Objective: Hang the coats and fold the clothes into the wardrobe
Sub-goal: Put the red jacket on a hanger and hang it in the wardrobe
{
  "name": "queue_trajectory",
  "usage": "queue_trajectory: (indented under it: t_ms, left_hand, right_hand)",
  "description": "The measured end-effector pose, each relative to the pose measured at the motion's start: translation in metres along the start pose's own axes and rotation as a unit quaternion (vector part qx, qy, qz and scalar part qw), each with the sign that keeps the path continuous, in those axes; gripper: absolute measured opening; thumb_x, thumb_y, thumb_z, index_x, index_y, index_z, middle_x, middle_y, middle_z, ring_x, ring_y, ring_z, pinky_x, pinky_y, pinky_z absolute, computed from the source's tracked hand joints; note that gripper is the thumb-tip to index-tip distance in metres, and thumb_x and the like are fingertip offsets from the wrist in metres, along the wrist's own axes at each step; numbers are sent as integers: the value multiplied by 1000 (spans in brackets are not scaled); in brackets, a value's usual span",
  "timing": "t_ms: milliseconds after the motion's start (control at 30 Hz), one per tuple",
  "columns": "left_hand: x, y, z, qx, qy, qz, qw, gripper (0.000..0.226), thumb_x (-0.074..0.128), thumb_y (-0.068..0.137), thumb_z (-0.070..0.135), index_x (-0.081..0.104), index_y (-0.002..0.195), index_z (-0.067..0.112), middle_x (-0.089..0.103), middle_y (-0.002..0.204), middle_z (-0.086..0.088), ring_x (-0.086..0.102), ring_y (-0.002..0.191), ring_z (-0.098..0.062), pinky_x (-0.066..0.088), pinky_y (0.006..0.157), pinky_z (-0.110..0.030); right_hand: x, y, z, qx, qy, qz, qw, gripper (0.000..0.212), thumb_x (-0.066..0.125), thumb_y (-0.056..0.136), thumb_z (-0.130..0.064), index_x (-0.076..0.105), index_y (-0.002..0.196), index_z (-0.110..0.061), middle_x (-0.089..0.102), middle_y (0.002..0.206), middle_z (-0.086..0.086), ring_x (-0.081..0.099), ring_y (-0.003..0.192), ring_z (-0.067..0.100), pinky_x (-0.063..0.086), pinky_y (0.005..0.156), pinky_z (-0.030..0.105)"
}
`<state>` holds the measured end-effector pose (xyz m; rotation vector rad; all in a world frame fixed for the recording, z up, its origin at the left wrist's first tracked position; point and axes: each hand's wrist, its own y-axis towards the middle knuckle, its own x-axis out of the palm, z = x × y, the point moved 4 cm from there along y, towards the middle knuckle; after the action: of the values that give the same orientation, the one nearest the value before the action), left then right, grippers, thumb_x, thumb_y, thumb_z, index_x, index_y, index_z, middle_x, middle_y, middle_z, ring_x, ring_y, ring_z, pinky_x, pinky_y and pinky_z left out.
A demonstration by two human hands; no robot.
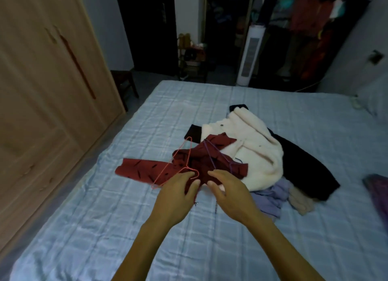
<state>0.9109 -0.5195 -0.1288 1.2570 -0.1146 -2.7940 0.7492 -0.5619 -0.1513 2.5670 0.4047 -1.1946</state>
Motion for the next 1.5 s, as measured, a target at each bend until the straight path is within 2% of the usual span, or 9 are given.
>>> queue_trajectory:
  t_ms: [200, 533, 667, 867, 1067, 1233, 1300, 1400, 1500]
  left_hand:
    - [42, 52, -11, -13, 26, -38, 999, 47, 43, 96, 46, 53, 132, 18, 55, 130, 2, 52, 117, -11, 38, 96, -21]
    - [97, 126, -72, -47, 73, -110, 990, 55, 39, 91, 49, 54, 131, 15, 58, 128, -4, 55, 114, -19, 42, 93, -28]
    - [116, 158, -129, -80, 85, -131, 984, 45, 47, 95, 40, 53, 131, 13, 57, 127, -7, 55, 115, -23, 40, 93, -30]
    - [150, 197, -239, -138, 112, -159, 971, 75, 24, 81, 58, 55, 126, 7, 61, 114, -17, 60, 102, -36, 48, 84, -41]
    - [202, 223, -304, -171, 140, -192, 956, 62, 42, 83, 40, 49, 130, 2, 57, 118, -24, 58, 101, -43, 47, 82, -47]
    - [234, 236, -335, -181, 133, -193, 955, 55, 56, 90, 28, 43, 137, 4, 56, 121, -24, 55, 107, -41, 43, 90, -48]
    - [244, 238, -342, -181, 128, -205, 953, 45, 52, 91, 30, 52, 128, 5, 60, 110, -23, 59, 98, -41, 45, 85, -46]
    - [246, 241, -341, -154, 84, -183, 967, 48, 29, 87, 38, 63, 92, 5, 60, 83, -19, 60, 74, -39, 49, 67, -42]
    - [234, 245, -337, -108, 71, -131, 983, 49, 24, 89, 39, 62, 89, 8, 57, 78, -14, 57, 65, -35, 50, 58, -41]
  right_hand:
    - [1, 44, 62, 42, 17, -4, 999, 65, 30, 89, -63, 56, 129, -20, 55, 133, -1, 50, 121, 15, 37, 99, 24]
    - [59, 96, 120, 103, 41, -63, 992, 46, 46, 92, -44, 57, 129, -18, 56, 132, 3, 53, 119, 19, 43, 99, 33]
    - [101, 122, 131, 120, 42, -84, 988, 38, 52, 95, -35, 57, 128, -17, 57, 129, 1, 54, 117, 17, 42, 98, 28]
    - [180, 175, 139, 101, 19, -144, 984, 38, 52, 94, -33, 58, 126, -13, 60, 126, 7, 55, 116, 23, 45, 97, 40]
    - [235, 219, 154, 78, -41, -199, 976, 41, 49, 96, -32, 52, 132, -13, 54, 134, 6, 48, 124, 21, 37, 102, 38]
    - [264, 237, 174, 69, -55, -190, 978, 38, 52, 94, -28, 57, 126, -10, 59, 126, 9, 53, 117, 25, 43, 96, 43]
    - [272, 238, 180, 66, -65, -196, 976, 38, 52, 94, -27, 56, 128, -10, 58, 126, 10, 52, 119, 26, 43, 97, 44]
    - [277, 239, 186, 68, -74, -209, 973, 45, 56, 89, -11, 51, 133, -11, 51, 134, 14, 44, 128, 31, 38, 103, 47]
    - [273, 246, 189, 46, -87, -235, 967, 73, 63, 74, 6, 41, 141, -14, 38, 147, 15, 28, 139, 34, 26, 112, 45]
